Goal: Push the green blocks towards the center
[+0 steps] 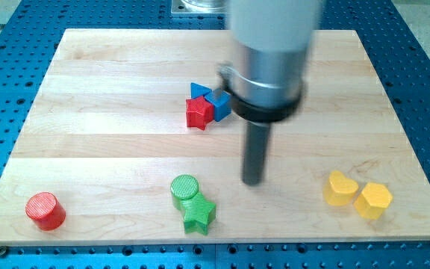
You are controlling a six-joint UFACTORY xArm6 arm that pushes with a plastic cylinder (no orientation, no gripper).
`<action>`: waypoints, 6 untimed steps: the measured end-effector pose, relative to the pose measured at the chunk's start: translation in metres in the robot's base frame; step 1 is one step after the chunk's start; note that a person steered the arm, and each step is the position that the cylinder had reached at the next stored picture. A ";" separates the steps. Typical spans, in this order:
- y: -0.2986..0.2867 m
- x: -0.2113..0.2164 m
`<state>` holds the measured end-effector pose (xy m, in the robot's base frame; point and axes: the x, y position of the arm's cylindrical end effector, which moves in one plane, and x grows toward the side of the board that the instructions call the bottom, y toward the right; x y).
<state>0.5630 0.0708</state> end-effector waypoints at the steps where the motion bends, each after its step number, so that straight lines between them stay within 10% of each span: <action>1: -0.016 0.054; 6: -0.145 -0.007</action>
